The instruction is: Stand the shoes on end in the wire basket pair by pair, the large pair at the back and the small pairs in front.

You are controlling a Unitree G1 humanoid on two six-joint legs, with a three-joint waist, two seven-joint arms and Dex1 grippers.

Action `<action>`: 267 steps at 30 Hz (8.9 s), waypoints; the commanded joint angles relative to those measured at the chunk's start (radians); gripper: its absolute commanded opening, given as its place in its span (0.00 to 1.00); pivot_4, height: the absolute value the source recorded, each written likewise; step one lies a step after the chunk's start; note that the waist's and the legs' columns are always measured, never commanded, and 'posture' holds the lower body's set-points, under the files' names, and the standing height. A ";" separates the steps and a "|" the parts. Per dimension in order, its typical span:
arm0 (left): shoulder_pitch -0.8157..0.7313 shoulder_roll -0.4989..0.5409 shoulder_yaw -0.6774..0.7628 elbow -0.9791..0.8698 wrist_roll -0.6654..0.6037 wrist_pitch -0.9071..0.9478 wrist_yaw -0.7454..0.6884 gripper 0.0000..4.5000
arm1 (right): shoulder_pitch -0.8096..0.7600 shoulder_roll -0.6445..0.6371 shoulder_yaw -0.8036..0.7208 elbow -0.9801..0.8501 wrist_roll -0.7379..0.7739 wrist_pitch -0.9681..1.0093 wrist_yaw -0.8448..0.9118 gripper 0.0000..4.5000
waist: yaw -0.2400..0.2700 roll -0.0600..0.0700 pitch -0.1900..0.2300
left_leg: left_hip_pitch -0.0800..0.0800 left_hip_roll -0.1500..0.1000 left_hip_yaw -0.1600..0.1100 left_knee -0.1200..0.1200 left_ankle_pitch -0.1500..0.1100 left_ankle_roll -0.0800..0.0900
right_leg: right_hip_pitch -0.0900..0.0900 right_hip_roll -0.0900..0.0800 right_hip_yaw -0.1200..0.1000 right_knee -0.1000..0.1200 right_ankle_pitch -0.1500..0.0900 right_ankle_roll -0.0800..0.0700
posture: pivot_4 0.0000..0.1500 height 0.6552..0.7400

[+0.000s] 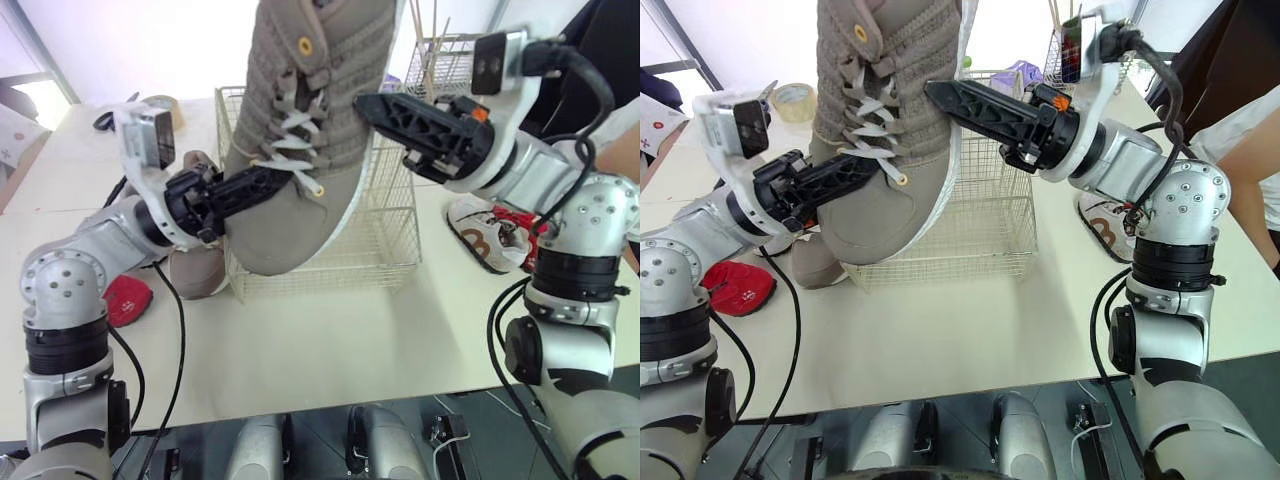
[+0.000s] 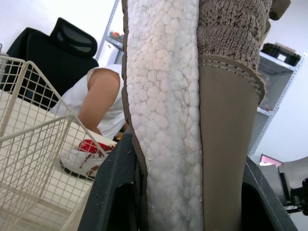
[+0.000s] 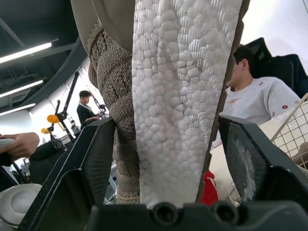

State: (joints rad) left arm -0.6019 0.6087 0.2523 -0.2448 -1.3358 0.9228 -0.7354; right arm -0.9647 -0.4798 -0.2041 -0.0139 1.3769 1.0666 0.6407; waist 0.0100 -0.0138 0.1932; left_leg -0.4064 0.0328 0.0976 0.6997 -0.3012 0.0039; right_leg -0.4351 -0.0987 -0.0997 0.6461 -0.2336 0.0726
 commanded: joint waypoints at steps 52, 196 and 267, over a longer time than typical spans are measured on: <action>0.186 0.430 0.332 -0.135 -0.082 0.098 0.035 0.75 | -0.651 -0.045 0.038 1.245 -0.996 -1.136 0.861 0.26 | -0.030 0.003 0.003 | -0.003 0.003 0.006 -0.004 0.000 -0.001 | -0.008 -0.001 0.004 -0.001 0.000 0.000 | 1.00 1.00; -0.268 -0.315 -0.100 0.371 1.128 -1.039 0.325 0.27 | 0.025 -0.590 0.020 -0.287 -0.519 -0.105 0.416 1.00 | 0.003 -0.010 0.003 | -0.004 0.000 0.009 0.005 -0.004 0.007 | -0.004 -0.004 0.005 -0.002 0.004 0.008 | 1.00 1.00; 0.395 0.207 -0.090 -0.593 -0.044 -0.036 0.332 1.00 | 0.948 -0.205 -0.368 -0.101 -0.854 -0.603 -0.041 1.00 | 0.001 0.007 -0.006 | 0.015 -0.001 0.008 -0.002 -0.005 0.009 | 0.013 0.002 0.012 -0.009 0.004 0.007 | 1.00 1.00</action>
State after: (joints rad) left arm -0.1929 0.8188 0.1687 -0.8263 -1.3849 0.9186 -0.4058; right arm -0.0010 -0.6849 -0.5759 -0.1312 0.5359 0.5017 0.5880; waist 0.0105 -0.0070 0.1876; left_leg -0.3914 0.0319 0.1062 0.6979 -0.3063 0.0120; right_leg -0.4221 -0.0969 -0.0879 0.6368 -0.2296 0.0798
